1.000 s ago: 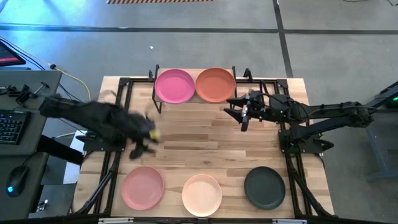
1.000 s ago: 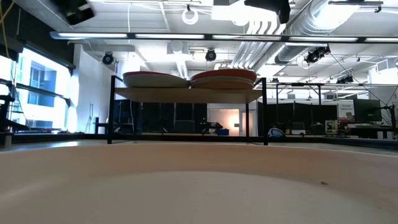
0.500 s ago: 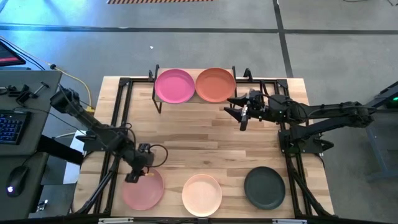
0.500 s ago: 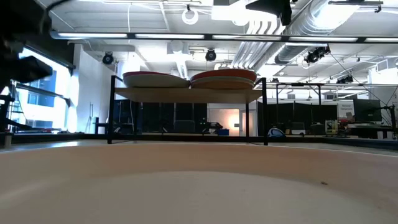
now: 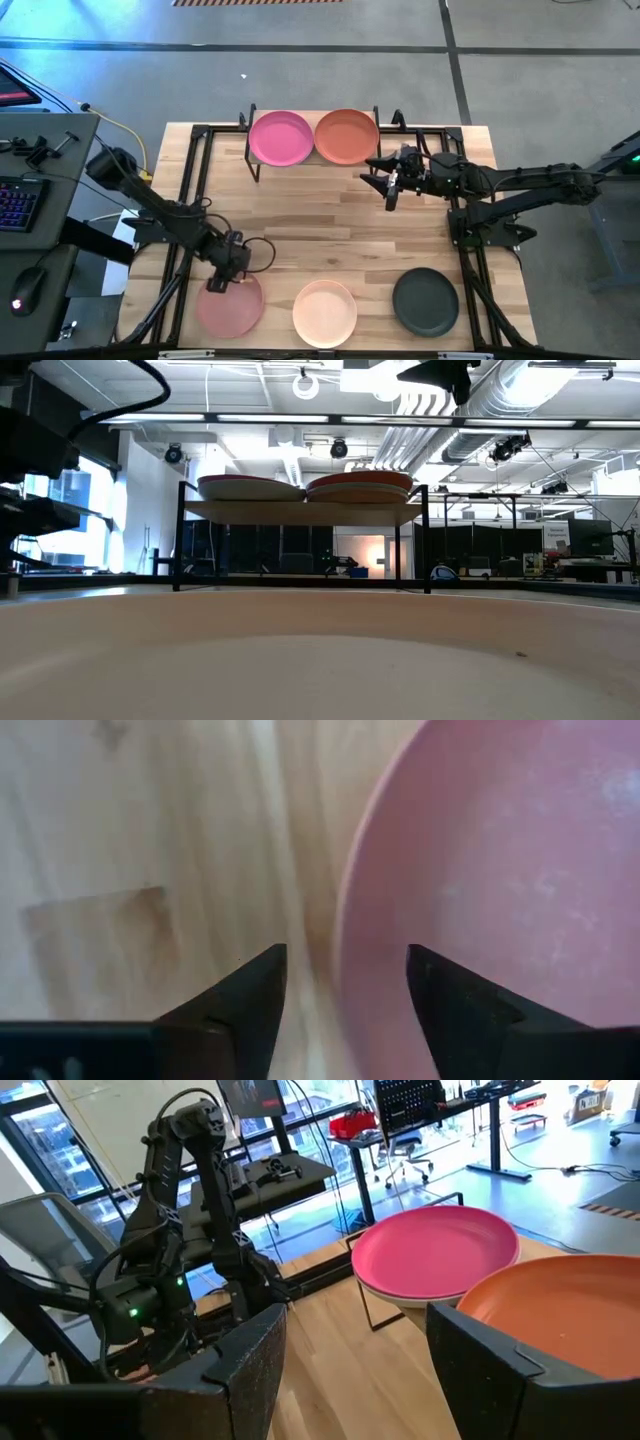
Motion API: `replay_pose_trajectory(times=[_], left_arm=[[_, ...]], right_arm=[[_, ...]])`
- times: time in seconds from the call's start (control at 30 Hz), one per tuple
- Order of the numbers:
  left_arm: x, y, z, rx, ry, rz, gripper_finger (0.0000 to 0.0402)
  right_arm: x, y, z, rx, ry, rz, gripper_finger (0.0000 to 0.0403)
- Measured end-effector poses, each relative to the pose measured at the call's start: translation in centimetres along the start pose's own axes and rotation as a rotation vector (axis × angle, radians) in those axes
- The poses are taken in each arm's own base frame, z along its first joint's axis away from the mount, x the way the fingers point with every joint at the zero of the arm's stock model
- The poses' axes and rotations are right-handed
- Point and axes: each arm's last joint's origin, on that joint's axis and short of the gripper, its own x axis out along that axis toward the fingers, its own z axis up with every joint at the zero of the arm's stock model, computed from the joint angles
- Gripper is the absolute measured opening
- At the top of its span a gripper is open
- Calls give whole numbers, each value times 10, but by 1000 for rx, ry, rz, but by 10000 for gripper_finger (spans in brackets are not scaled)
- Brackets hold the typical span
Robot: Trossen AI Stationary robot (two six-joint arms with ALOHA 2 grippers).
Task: Place and stack plates onto a shelf
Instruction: Stack the light pink plate on top of the pink plate on the shelf
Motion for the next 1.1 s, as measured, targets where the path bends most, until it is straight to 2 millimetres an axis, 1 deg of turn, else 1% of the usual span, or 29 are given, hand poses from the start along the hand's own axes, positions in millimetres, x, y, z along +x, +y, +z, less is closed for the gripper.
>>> replay_pose_trajectory(times=[0.07, 0.13, 0.23, 0.27, 0.4, 0.5, 0.57, 0.63, 0.7, 0.8, 0.87, 0.97, 1.03, 1.1], left_arm=[[2, -2, 2, 11, -6, -34, 166], [4, -4, 4, 13, -8, -68, 119], [5, -4, 4, -3, 11, -93, 31], [4, -4, 5, -20, 11, -103, 17], [-5, 0, 7, -98, -2, -133, 8], [-24, 3, 14, -166, -54, -186, 4], [-45, 5, 23, -209, -99, -254, 3], [-74, 8, 34, -253, -192, -316, 3], [-107, 16, 46, -320, -291, -333, 2], [-164, 38, 64, -442, -460, -289, 2], [-205, 57, 72, -505, -565, -204, 1], [-253, 90, 77, -556, -615, -16, 1], [-278, 115, 79, -580, -601, 118, 1], [-294, 143, 80, -596, -553, 231, 1]], right_arm=[[0, 0, 0, 9, 1, 0, 222], [0, 0, 0, 23, 1, 0, 222], [0, 0, 0, 25, 1, -1, 222], [0, 0, 0, 25, 0, -1, 222], [0, 0, 0, 25, 1, 0, 222], [0, 0, 0, 26, 1, 0, 222], [0, 0, 0, 48, 3, 7, 222], [0, 0, 0, 72, 7, 16, 222], [0, 0, -1, 75, 15, 19, 222], [0, 0, -1, 70, 16, 19, 222], [0, 0, -1, 69, 17, 18, 222], [0, 0, -2, 66, 24, 16, 222], [0, 0, -2, 66, 25, 16, 222], [0, 0, -2, 66, 25, 16, 222]])
